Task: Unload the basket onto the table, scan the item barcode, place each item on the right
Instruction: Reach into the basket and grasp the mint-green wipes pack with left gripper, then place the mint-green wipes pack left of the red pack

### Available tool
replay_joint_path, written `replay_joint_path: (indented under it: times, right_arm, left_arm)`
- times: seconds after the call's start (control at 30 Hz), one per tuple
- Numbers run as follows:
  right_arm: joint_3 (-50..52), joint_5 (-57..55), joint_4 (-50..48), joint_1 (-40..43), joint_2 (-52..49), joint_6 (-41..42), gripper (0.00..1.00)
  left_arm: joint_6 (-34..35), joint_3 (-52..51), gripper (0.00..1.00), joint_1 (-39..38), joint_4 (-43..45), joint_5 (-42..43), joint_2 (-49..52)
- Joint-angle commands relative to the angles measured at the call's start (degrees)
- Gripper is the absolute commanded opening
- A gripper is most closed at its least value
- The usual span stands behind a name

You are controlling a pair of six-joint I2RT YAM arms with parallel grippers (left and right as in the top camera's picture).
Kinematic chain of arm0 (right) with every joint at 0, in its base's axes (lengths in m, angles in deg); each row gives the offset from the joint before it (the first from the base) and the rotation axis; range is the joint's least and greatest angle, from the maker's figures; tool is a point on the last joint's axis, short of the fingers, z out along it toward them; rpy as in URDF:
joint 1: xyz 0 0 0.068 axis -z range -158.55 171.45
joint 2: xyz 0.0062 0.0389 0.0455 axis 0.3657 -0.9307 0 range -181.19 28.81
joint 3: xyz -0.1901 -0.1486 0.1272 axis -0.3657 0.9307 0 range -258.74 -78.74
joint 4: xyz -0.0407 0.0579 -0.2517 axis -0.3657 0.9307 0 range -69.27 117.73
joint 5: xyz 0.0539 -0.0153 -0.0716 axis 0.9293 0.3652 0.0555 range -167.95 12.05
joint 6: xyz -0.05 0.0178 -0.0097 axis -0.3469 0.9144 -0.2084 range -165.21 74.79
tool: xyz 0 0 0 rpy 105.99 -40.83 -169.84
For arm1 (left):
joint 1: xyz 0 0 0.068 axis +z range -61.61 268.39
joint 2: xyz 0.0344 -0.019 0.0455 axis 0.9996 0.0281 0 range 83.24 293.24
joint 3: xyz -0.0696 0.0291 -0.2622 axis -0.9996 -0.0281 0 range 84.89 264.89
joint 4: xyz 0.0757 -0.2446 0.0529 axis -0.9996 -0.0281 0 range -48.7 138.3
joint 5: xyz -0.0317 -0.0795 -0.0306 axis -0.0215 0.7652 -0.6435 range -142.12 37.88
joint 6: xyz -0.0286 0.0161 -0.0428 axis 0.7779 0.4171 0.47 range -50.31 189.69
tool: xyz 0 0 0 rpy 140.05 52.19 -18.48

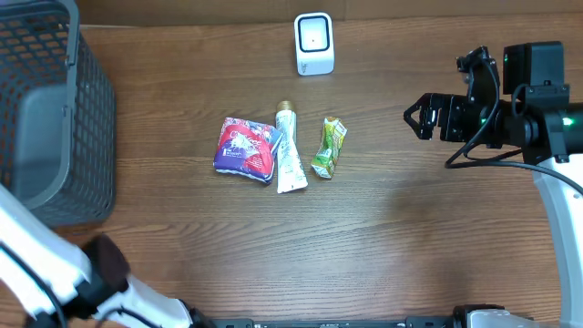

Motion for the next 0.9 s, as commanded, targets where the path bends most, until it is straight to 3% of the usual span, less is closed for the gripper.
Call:
replay_joint_path:
  times: [0.0,0.17,0.33,0.43,0.6,0.87]
  right_arm:
    - [-1.4,0.6,-1.9,-0.3,0.2,0.2,1.00]
    - [-1.4,0.5,-2.0,2.2,0.2,0.2,1.00]
    - [-1.4,0.5,-1.9,7.5,0.2,0.2,1.00]
    - [-1.4,0.5,-2.1,9.9,0.2,0.1,1.00]
    - [-1.4,-1.2,-1.6,10.0,0.2,-0.9,1.00]
    - [-1.4,-1.2,-0.9,10.0,0.2,-0.9,1.00]
  left_arm:
    - [5.6,-0.9,0.04,-6.0,-4.9,3.7,-2.1]
    - [8.4,-3.0,0.05,-19.5,-12.8,-1.6,-1.0]
    - [12.9,-15.3,0.05,-29.6,-10.2,-10.3,-0.7]
    - [14.9,-29.2,0.05,-34.1,-3.5,-12.9,-0.7]
    - [17.0,-50.7,0.04,-34.9,10.8,-12.9,-0.7]
    - [14.3,-74.9,0.04,-34.7,37.2,-13.0,-0.7]
